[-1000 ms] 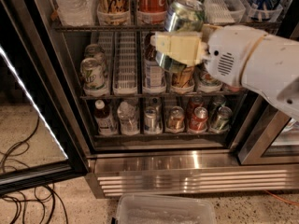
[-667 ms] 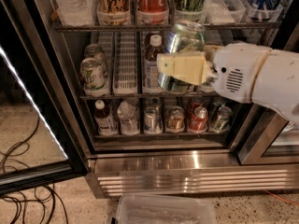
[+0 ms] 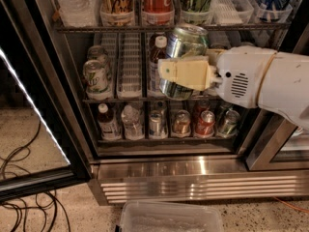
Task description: Pick green can from top shelf of fridge
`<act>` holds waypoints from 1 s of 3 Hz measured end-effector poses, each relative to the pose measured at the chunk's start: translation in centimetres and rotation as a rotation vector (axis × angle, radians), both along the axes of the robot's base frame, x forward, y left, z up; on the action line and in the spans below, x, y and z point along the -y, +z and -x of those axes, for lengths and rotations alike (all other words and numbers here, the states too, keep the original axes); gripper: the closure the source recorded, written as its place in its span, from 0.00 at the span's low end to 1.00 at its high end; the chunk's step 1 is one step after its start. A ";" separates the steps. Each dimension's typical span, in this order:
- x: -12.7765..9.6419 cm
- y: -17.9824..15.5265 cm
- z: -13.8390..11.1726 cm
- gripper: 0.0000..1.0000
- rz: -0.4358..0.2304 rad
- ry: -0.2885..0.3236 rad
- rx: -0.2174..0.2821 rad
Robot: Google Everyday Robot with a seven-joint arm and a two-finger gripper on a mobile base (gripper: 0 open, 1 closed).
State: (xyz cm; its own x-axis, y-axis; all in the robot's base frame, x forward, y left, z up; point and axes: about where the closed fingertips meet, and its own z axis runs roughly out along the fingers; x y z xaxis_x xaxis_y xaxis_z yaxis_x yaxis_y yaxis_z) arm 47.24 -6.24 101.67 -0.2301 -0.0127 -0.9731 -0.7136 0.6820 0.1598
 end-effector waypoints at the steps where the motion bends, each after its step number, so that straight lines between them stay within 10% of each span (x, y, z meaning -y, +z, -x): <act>1: -1.6 -2.7 1.8 1.00 -0.043 0.031 -0.076; 3: -4.8 -7.4 6.4 1.00 -0.152 0.126 -0.244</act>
Offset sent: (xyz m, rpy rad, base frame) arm -0.0736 0.0521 -0.0905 0.1873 0.2936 0.1464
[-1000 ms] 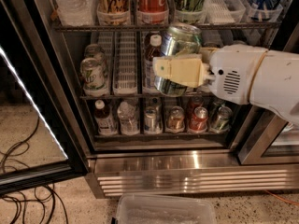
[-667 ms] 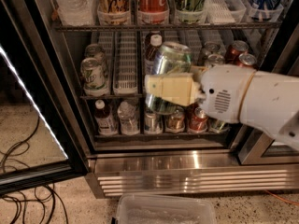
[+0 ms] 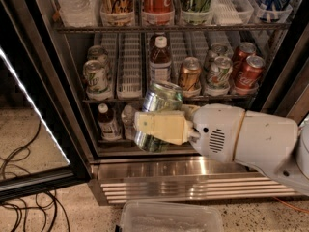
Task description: Pick green can from top shelf of fridge
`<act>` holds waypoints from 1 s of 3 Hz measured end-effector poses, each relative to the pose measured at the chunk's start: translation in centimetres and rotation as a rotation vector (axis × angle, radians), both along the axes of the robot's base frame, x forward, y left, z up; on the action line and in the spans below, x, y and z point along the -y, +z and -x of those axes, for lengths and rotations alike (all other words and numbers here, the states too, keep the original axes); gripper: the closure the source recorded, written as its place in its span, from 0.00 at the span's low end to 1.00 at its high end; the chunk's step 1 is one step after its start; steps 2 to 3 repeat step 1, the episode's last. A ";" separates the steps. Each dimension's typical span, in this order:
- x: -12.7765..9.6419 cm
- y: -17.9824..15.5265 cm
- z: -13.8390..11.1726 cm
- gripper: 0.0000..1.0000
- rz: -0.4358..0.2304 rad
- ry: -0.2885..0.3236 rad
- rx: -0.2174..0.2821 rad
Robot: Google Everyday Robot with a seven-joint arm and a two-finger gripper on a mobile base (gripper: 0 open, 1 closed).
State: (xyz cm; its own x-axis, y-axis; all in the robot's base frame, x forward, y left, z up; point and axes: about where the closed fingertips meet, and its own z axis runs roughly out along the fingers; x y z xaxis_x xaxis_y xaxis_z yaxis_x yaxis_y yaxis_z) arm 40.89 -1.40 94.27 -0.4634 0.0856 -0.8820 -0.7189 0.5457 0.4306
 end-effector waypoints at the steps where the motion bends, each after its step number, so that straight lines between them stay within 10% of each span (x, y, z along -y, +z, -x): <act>1: 0.0 0.0 0.0 1.00 0.000 0.000 0.000; 3: 0.0 0.0 0.0 1.00 0.000 0.000 0.000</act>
Offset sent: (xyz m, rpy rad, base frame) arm 0.0000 0.0000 0.0000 0.0000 0.0000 0.0000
